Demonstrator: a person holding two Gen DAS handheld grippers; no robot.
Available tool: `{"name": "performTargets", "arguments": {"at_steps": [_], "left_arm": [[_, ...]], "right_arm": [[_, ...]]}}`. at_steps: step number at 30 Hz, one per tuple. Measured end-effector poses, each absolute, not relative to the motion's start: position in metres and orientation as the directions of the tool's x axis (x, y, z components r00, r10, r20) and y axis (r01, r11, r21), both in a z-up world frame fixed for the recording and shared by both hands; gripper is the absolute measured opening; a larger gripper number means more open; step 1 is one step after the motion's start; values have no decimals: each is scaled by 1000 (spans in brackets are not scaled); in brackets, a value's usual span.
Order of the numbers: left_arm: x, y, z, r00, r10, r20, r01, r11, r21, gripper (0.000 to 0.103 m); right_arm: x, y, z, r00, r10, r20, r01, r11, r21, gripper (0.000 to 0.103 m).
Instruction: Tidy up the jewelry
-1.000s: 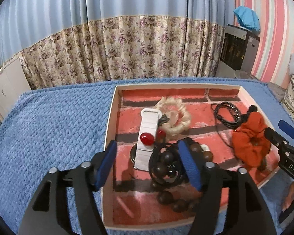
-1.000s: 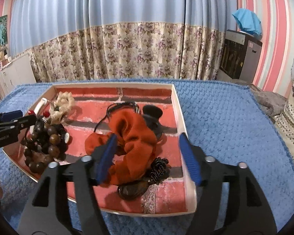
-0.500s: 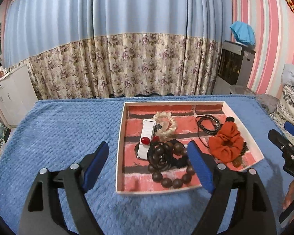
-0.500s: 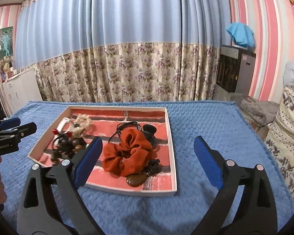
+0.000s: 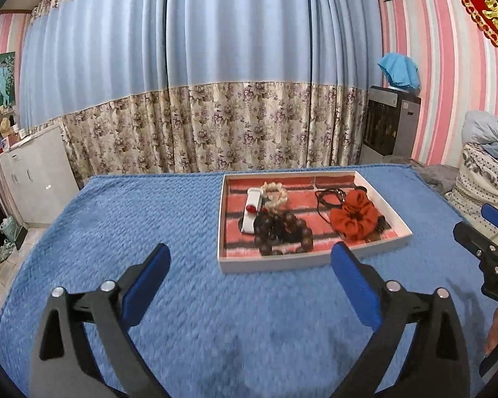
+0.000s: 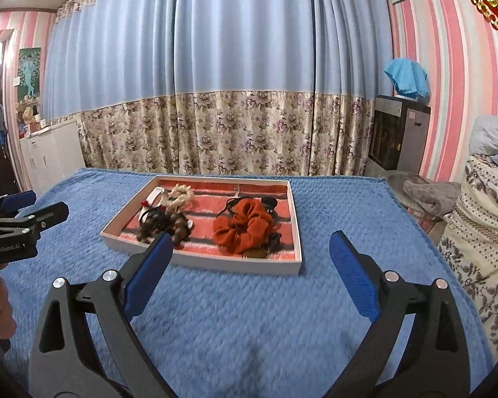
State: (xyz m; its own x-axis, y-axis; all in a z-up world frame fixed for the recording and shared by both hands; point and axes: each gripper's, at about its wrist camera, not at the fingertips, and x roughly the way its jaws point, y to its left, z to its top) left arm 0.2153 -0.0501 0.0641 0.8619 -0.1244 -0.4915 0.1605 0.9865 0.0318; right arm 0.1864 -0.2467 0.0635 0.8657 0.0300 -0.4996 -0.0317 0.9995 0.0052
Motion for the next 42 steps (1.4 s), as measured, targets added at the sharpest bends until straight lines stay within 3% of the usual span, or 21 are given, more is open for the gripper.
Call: {"name": "performTargets", "arguments": {"at_steps": [14, 22, 42], "left_arm": [[153, -30, 36, 882, -75, -464, 98, 995, 25, 99], [139, -29, 29, 908, -44, -417, 74, 996, 57, 99], [139, -35, 14, 909, -39, -415, 84, 992, 91, 99]], "right_arm": [[113, -230, 46, 893, -8, -449, 13, 1000, 8, 98], [110, -229, 30, 897, -23, -441, 30, 1000, 9, 99], [116, -223, 14, 901, -45, -431, 48, 999, -5, 99]]}}
